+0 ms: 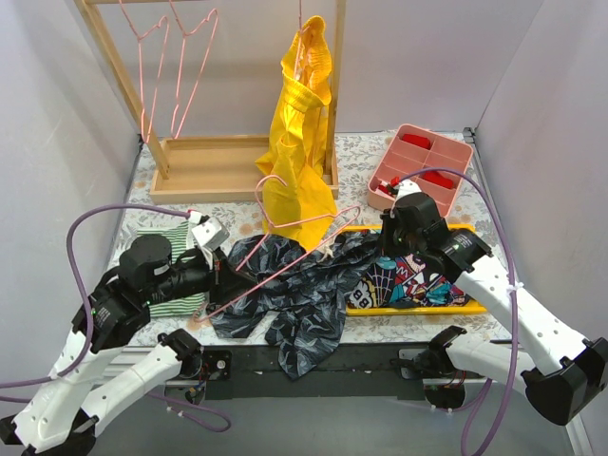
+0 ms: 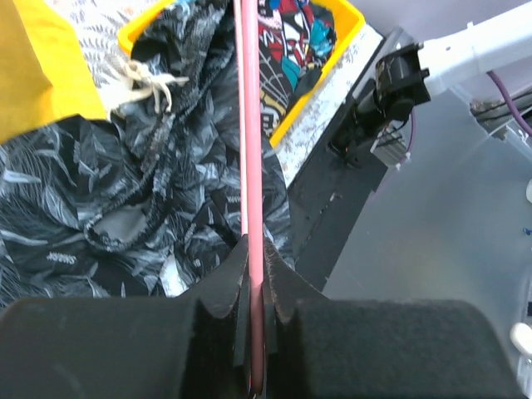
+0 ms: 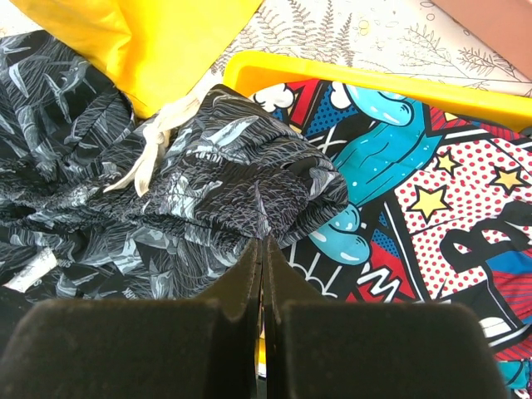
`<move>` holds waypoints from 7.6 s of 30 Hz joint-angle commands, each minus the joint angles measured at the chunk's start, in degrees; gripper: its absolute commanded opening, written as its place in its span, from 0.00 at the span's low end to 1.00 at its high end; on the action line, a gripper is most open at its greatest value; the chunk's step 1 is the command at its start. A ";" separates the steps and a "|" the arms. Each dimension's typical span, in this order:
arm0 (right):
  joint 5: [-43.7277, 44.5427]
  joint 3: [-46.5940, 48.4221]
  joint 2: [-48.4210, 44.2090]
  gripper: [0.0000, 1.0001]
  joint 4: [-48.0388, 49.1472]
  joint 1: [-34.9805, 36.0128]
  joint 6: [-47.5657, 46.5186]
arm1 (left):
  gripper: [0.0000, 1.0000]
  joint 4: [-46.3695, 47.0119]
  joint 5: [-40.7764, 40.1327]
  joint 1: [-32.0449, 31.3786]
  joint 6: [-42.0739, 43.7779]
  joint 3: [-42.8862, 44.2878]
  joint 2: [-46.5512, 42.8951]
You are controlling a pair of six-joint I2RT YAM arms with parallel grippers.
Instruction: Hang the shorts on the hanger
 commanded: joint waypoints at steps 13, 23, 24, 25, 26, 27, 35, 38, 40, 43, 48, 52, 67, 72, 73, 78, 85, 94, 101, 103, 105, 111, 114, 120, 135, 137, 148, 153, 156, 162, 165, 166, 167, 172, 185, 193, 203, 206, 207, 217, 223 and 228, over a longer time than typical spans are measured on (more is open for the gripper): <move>2.35 6.92 2.84 0.01 -2.82 0.09 1.16 | 0.00 -3.87 -1.78 -5.46 -0.05 4.10 12.75; 2.79 7.09 3.89 0.01 -2.65 0.09 1.16 | 0.00 -4.22 -2.06 -6.52 1.00 6.91 15.66; 2.96 7.18 4.33 0.01 -2.65 0.00 1.16 | 0.00 -4.14 -2.14 -6.52 1.09 7.26 15.57; 3.22 7.27 4.51 0.01 -2.56 0.09 0.90 | 0.00 -4.49 -2.31 -6.52 1.18 7.53 15.57; 3.40 7.27 5.21 0.01 -2.65 0.09 0.90 | 0.00 -4.84 -2.32 -6.43 1.27 7.71 15.48; 3.75 7.27 5.48 0.01 -2.56 0.09 0.90 | 0.00 -5.01 -1.97 -6.60 1.27 7.71 15.48; 5.07 8.24 7.76 0.01 -2.03 0.09 0.46 | 0.00 -5.10 -1.79 -6.87 0.65 5.42 14.42; 5.07 8.76 8.46 0.01 -1.86 0.09 0.55 | 0.00 -4.93 -1.70 -7.05 0.57 5.07 14.51; 5.16 9.29 8.90 0.01 -2.03 0.09 0.46 | 0.00 -4.93 -1.53 -7.13 0.65 5.24 15.04; 5.16 9.64 9.26 0.01 -2.03 0.09 0.37 | 0.00 -4.58 -1.61 -7.40 0.57 5.33 15.92; 4.90 9.73 8.73 0.01 -2.38 0.09 0.46 | 0.00 -4.05 -3.37 -7.84 0.74 5.69 17.67; 4.11 9.64 8.03 0.01 -2.65 0.09 0.11 | 0.00 -3.52 -4.34 -8.01 0.83 5.86 18.73; 4.81 29.91 18.29 0.01 -9.33 10.81 -1.91 | 0.00 13.25 -11.00 -9.77 0.30 -0.97 18.91; 1.47 38.11 22.00 0.01 -9.06 15.63 -1.91 | 0.00 26.94 -16.63 -11.79 -1.98 -9.07 13.20; 1.47 39.43 23.22 0.01 -9.94 16.69 -1.74 | 0.00 28.72 -17.86 -11.97 -3.38 -10.12 12.58; 3.48 44.19 24.20 0.01 -11.09 23.02 -0.60 | 0.00 39.51 -24.73 -13.19 -6.73 -17.07 8.02; 6.83 33.48 18.50 0.01 -6.88 24.00 2.57 | 0.00 52.19 -28.95 -13.81 -8.13 -24.19 3.88; 10.60 10.14 5.60 0.48 8.13 24.96 7.74 | 0.00 61.95 -31.40 -15.48 -9.19 -28.41 8.01; 18.41 -9.41 1.43 0.52 26.70 33.39 15.65 | 0.00 65.65 -33.51 -17.06 -9.37 -29.21 9.85; 23.69 -10.04 3.18 0.53 27.58 36.29 16.71 | 0.00 65.74 -33.34 -17.33 -9.10 -29.12 10.47; 26.77 -9.96 2.85 0.53 28.37 37.44 17.16 | 0.00 65.39 -33.34 -17.77 -9.02 -29.03 10.56; 25.38 -1.98 -1.90 0.55 26.90 37.53 6.38 | 0.00 63.80 -33.08 -17.94 -8.58 -28.68 11.78; 21.87 2.43 -2.70 0.57 29.42 37.62 -1.45 | 0.00 63.19 -31.68 -17.94 -8.31 -27.98 13.37; 25.11 15.87 1.96 0.59 22.58 37.36 -9.20 | 0.00 61.26 -30.44 -18.12 -8.05 -26.66 15.56; 0.60 28.37 11.19 0.70 17.04 20.66 -16.68 | 0.00 58.70 -27.10 -18.47 -7.52 -23.85 19.52; -1.51 28.71 11.98 0.70 16.69 20.57 -17.03 | 0.00 58.18 -26.75 -18.56 -7.35 -23.50 20.14; 5.85 12.40 8.21 0.65 27.46 19.87 -21.15 | 0.00 54.49 -25.70 -18.74 -6.73 -20.33 21.72; 7.18 5.61 4.60 0.56 35.48 19.69 -22.57 | 0.00 53.17 -25.34 -18.82 -6.82 -19.54 23.38; 7.36 1.92 2.93 0.54 40.50 19.69 -25.02 | 0.00 52.64 -23.78 -18.91 -7.08 -19.01 24.27; 8.50 -1.07 3.02 0.52 43.57 19.69 -25.91 | 0.00 52.64 -22.62 -18.82 -7.17 -18.05 26.81; 9.64 -2.22 3.37 0.50 45.42 19.69 -26.34 | 0.00 52.64 -22.27 -19.00 -7.08 -17.70 27.87; 9.99 -2.39 3.63 0.49 45.69 19.69 -26.52 | 0.00 52.64 -22.35 -18.91 -6.99 -17.61 27.96; 10.26 -2.48 4.15 0.46 45.60 19.69 -26.70 | 0.00 52.64 -22.27 -18.91 -7.17 -17.60 28.57; 12.80 -4.58 4.51 0.01 46.83 19.60 -27.13 | 0.00 52.55 -22.70 -19.00 -7.69 -16.99 30.15; 15.01 -15.57 -1.02 0.01 56.23 19.60 -29.33 | 0.55 47.03 -24.55 -19.00 -13.74 -13.92 29.11; 14.65 -19.09 -3.22 0.01 59.93 19.60 -28.90 | 0.57 28.49 -40.79 -18.91 -28.86 -13.56 20.32; 14.83 -19.80 -3.75 0.01 61.16 19.43 -28.81 | 0.44 23.19 -40.82 -16.54 -39.43 -23.05 19.86; 14.74 -19.71 -3.75 0.01 61.16 19.43 -28.89 | 0.31 25.30 -38.71 -14.61 -38.46 -24.54 24.17; 14.83 -19.71 -3.75 0.01 61.25 19.43 -28.81 | 0.28 26.61 -37.92 -13.39 -38.37 -24.98 25.22; 14.92 -19.36 -4.01 0.01 60.72 19.43 -28.81 | 0.21 33.57 -34.75 -10.83 -36.35 -25.87 32.00; 14.74 -19.10 -3.93 0.01 60.63 19.34 -28.63 | 0.22 35.41 -34.66 -10.83 -35.38 -24.46 35.69; 14.56 -18.66 -3.49 0.01 60.54 19.34 -28.54 | 0.30 37.35 -35.80 -10.83 -34.86 -23.93 35.87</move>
